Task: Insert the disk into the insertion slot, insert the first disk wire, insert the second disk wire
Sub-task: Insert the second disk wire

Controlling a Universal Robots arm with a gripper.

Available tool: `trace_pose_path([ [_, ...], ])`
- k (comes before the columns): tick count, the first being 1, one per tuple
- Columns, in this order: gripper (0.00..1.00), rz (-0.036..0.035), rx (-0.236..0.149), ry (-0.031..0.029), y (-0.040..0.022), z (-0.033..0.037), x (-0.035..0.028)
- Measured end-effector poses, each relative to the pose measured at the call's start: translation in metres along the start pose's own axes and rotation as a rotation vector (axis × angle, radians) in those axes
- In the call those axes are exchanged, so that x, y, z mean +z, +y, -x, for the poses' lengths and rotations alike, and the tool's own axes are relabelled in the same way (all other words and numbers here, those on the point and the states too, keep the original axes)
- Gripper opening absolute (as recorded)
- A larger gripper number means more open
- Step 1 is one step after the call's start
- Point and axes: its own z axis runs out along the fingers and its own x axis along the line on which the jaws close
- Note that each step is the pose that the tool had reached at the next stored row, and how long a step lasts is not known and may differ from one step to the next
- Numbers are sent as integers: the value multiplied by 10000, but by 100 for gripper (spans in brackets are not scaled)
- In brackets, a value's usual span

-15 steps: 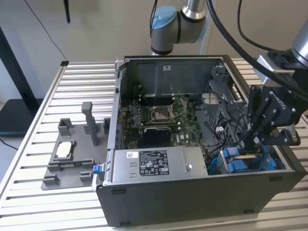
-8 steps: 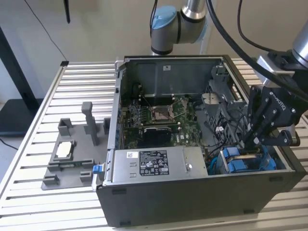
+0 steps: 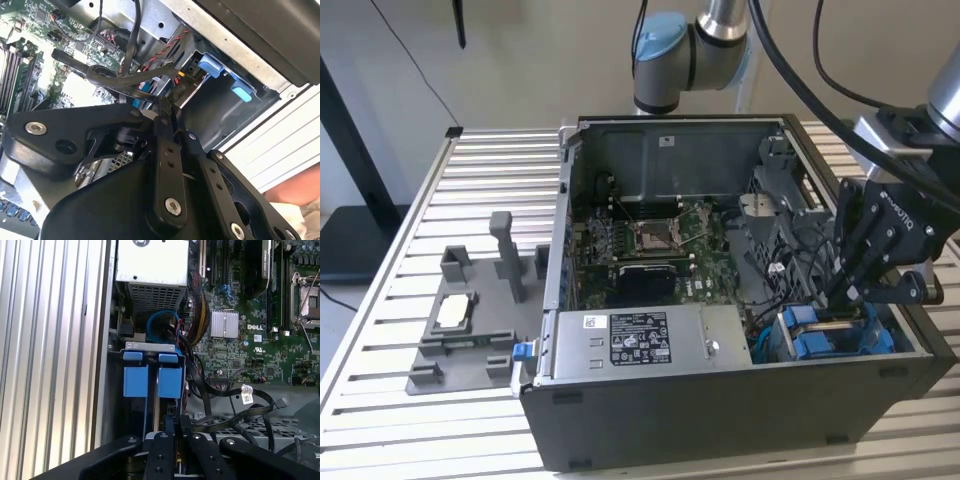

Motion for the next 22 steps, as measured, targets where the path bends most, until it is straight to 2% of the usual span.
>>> trace_pose_path([
  [6, 16, 4, -55, 7, -5, 0, 10],
  [16, 18, 11, -81, 8, -14, -4, 61],
  [18, 18, 13, -81, 5, -9, -2, 30],
  [19, 24, 19, -80, 9, -4, 0, -4],
  [22, 24, 25, -78, 8, 10, 7, -106],
])
